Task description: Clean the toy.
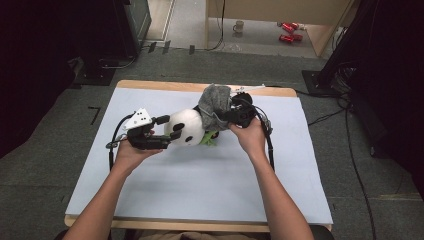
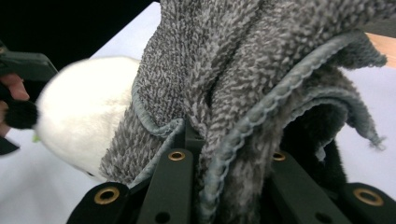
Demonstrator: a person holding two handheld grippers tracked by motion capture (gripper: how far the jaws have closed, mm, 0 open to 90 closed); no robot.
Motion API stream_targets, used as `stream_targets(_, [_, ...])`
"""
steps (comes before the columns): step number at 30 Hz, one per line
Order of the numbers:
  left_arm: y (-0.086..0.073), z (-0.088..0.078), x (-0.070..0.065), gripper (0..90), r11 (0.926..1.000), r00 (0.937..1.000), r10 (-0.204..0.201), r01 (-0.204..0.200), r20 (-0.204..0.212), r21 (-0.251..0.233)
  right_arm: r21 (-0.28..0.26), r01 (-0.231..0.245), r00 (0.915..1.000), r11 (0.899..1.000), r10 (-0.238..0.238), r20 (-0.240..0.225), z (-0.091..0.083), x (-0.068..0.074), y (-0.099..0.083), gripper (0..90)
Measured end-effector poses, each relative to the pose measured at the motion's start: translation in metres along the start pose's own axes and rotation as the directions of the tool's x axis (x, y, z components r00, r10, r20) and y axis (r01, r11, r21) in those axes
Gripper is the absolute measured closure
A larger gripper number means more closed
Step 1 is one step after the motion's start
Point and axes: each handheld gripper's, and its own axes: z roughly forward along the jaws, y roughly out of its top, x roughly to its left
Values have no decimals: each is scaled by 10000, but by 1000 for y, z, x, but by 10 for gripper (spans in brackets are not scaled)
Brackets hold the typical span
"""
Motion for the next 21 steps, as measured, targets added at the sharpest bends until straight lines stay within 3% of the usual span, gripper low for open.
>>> stream_targets(3, [-9, 7, 0, 356, 9971, 9963, 360, -305, -786, 697, 140, 170, 9999, 9998, -170, -26, 7, 8, 0, 811])
stream_targets(7, [-18, 8, 13, 557, 9942, 9973, -93, 170, -730, 1064, 305, 265, 9995, 9992, -260, -163, 14, 12, -1, 811])
stream_targets(11, [-21, 4, 20, 681, 9924, 9945, -532, 628, -907, 1058, 255, 120, 9987, 9996, -107, -507, 14, 16, 0, 809])
stream_targets(15, [-17, -2, 22, 778, 9910, 9950, -870, 915, -491, 974, -440, 145, 9958, 9989, -184, -898, -6, 20, 5, 808])
stream_targets(21, [-1, -20, 19, 806, 9903, 9894, -1374, 1363, 463, 250, -1487, 45, 9970, 9889, -159, -753, -56, 13, 10, 806])
